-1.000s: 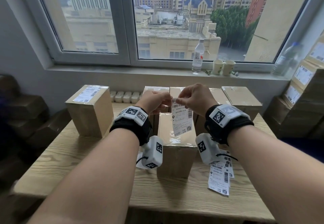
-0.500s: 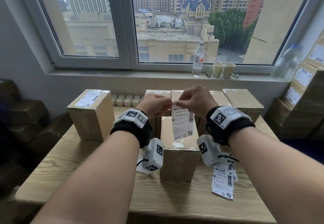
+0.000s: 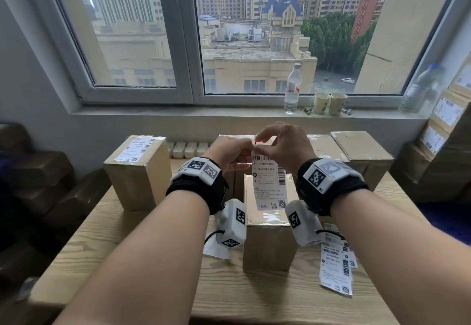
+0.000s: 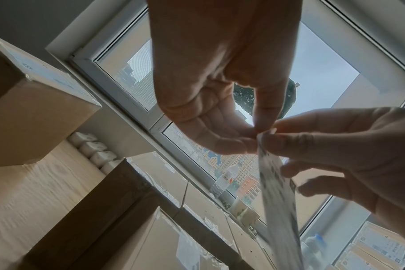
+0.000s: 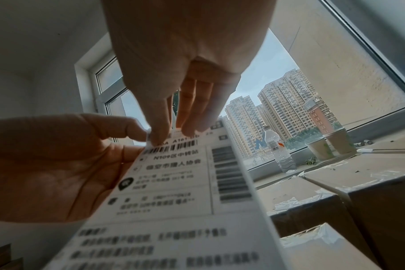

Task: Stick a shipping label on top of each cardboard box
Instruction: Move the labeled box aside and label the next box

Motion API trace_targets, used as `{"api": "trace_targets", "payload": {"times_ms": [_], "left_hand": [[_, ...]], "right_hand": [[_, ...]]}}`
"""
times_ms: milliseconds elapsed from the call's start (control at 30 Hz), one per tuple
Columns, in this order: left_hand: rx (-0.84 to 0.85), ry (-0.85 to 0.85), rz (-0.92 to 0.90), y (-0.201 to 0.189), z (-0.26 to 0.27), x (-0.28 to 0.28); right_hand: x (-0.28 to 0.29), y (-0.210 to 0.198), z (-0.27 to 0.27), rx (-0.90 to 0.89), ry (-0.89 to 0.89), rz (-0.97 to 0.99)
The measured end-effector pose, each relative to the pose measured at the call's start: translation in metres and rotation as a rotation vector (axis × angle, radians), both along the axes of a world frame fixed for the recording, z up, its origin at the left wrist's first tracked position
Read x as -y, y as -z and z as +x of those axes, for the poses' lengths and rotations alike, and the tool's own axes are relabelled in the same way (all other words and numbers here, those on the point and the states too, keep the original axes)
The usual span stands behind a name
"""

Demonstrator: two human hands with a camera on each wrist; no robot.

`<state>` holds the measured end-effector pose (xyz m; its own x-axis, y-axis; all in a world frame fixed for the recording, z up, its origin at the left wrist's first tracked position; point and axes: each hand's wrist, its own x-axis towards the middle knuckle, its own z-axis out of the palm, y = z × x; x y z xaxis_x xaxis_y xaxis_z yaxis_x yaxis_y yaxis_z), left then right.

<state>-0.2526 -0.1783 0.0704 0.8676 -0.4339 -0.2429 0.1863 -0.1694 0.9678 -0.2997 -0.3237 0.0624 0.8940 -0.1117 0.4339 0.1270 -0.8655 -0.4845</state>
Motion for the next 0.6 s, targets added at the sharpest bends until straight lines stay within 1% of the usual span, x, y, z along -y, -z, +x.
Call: {"api": "trace_targets", "payload": {"times_ms": [133,500,600], "left_hand": [[-0.033,-0.022,0.001,-0.002,0.006,-0.005],[-0.072,-0.028,0.023,-0.001,0.022,-0.022],[-0.092,-0.037,0.019,0.0,0.026,-0.024]], "right_hand": [[-0.007,0.0,0.005,0.008,-0.002,-0.011],[-0.029,-0.002,0.016,0.001,0.019,-0.138],[-0.033,-0.002,0.018,-0.001,0.024,-0.144]]}}
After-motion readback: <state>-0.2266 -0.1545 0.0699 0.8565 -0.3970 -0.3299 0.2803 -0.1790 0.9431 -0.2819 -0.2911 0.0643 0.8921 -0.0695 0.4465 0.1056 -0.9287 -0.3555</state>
